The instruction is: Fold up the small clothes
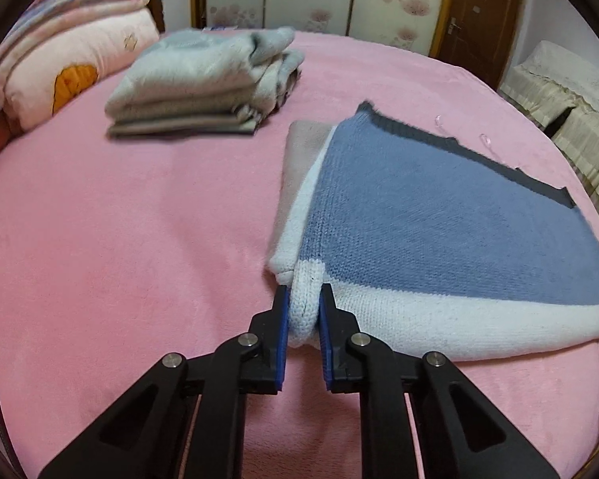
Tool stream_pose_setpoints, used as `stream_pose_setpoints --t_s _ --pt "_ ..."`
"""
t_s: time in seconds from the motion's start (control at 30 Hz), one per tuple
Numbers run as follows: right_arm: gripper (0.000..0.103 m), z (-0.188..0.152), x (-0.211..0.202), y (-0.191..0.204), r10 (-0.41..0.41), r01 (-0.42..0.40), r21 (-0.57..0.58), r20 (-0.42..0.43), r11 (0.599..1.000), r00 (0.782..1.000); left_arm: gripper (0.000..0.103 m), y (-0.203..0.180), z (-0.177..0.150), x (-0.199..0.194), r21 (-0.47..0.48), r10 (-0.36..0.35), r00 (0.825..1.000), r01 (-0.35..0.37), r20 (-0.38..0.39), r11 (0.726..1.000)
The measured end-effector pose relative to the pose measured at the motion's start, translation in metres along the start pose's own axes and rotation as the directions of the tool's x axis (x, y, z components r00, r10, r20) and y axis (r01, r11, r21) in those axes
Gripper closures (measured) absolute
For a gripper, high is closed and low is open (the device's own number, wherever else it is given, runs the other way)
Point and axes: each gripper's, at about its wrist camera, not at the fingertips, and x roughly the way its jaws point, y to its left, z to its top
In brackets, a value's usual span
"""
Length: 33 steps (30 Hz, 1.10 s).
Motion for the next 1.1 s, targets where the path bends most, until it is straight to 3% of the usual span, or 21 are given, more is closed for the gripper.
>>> stream_pose_setpoints --t_s 0.27,0.33,0.4,0.47,0.5,0.7,0.9,1.03,1.1 --pt "0.096 -0.007 0.017 -0.003 -0.029 0.029 0.014 -0.014 0.999 0.999 0.089 0.009 -0.013 0.01 -0.02 -0.03 0.999 0.03 0.019 0.999" --pt "0.095 -0.007 0.016 -0.001 -0.039 0.039 0.004 -0.012 0.999 0.999 0.079 0.014 -0.012 0.009 -0.039 -0.034 0.999 0.035 0.014 0.999" --pt "0.094 -0.007 0.013 0.005 -0.054 0.054 -0.03 -0.011 0.998 0.998 0.055 0.021 -0.011 0.005 -0.073 -0.022 1.0 0.023 0.016 0.997" --pt "0.093 -0.006 0.008 0.01 -0.061 0.06 -0.053 -0.011 0.997 0.998 0.038 0.028 -0.009 0.003 -0.109 -0.022 1.0 0.022 0.002 0.994" --pt "0.091 -0.006 0.005 0.011 -0.063 0.063 -0.056 -0.008 0.996 0.998 0.035 0.032 -0.009 0.001 -0.129 -0.027 1.0 0.026 -0.004 0.991" --pt "0.083 -0.006 -0.022 0.023 -0.056 0.057 -0.04 0.031 0.998 0.998 0.028 0.029 -0.012 -0.024 -0.157 -0.026 0.999 0.019 -0.042 0.987" --pt "0.07 -0.005 -0.054 0.054 -0.033 0.038 -0.068 0.072 0.997 0.997 0.01 0.004 -0.012 -0.066 -0.108 0.023 0.999 -0.019 0.039 0.994" --pt "0.068 -0.002 -0.075 0.08 -0.003 0.014 -0.101 0.1 0.995 0.995 0.007 -0.011 -0.011 -0.087 -0.061 0.024 0.997 -0.02 0.068 0.998" --pt "0.061 -0.002 -0.084 0.091 0.02 -0.008 -0.105 0.11 0.994 0.994 0.007 -0.016 -0.01 -0.092 -0.054 0.007 0.998 -0.004 0.055 0.999"
